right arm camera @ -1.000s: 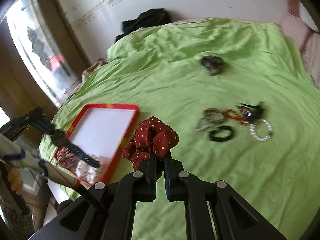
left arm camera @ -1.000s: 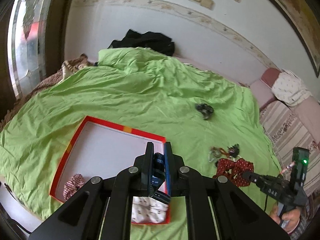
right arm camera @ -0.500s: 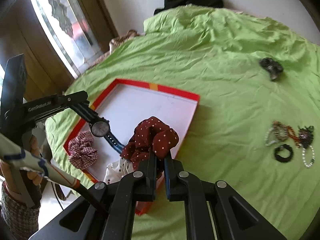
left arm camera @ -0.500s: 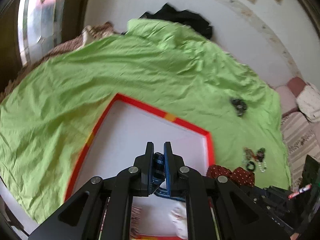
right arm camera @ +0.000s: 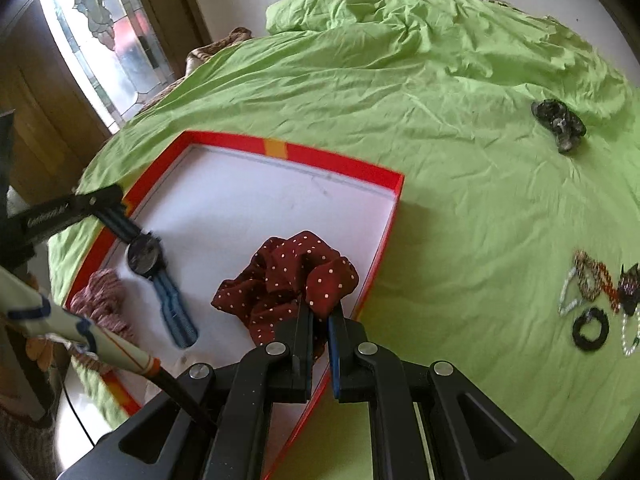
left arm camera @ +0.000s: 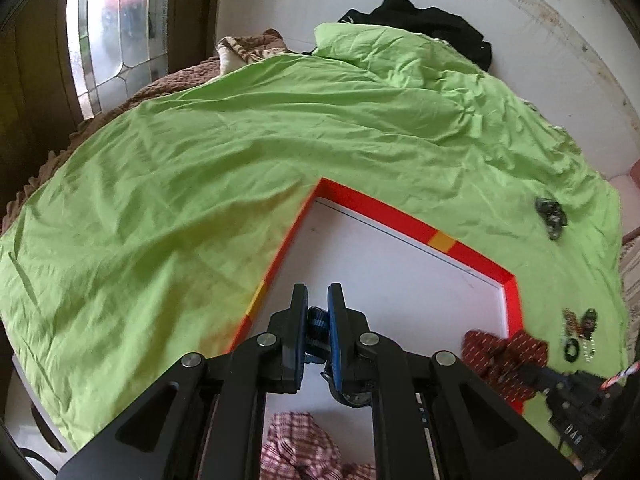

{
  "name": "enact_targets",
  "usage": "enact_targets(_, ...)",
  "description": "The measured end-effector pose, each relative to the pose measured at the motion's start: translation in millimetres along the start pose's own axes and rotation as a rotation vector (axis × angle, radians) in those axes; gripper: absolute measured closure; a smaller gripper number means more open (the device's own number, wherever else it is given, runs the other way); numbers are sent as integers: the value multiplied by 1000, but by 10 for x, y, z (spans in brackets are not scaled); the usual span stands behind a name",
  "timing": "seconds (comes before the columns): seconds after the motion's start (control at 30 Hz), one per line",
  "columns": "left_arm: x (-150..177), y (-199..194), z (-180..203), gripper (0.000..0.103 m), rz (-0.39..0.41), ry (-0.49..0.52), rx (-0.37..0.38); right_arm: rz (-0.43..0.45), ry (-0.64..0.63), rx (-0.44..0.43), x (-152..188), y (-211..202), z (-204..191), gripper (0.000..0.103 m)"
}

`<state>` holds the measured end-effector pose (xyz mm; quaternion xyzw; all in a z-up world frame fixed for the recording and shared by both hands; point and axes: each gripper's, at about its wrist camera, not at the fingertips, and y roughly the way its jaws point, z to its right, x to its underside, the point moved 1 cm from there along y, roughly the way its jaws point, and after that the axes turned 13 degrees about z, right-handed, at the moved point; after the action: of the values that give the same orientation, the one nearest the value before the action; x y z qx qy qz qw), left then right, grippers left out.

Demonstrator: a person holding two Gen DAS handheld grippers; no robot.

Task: Organize jewelry
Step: 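Open both tools to release the watch and red scrunchie into the tray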

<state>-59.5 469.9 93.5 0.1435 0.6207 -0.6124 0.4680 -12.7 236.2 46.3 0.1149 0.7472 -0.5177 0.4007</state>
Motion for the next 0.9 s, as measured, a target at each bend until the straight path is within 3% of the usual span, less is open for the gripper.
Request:
enact_targets(0.13,6,46,-25,91,9,6,-27,18,-20,24,-104,88,34,96)
enact_targets(0.23,6,60,-34,85,17,10,-43,27,-47,50,-138,143,50,96)
enact_targets(0.33,-9,22,-53,67,29,-9,-50,30,-42,65,-150,176,86,95)
enact_targets(0.37,-21,-2,-58,57,35,-16,-49,36,-37,71,-154,167,100,89)
enact_targets(0.4,-33,-31,-60,51,44,-23,-48,40,-34,74,-156,151,111,76)
enact_targets(0.5,-75,-169,-57,46,71,-31,-40,79,-32,78,-182,49,126,50)
enact_targets(0.7,-108,-511,-74,39,106,-64,-53,118,-25,69,-192,-232,156,47)
enact_targets(0.9,-10,-930,-22,34,149,-62,-99,124,-5,72,4,-573,263,42)
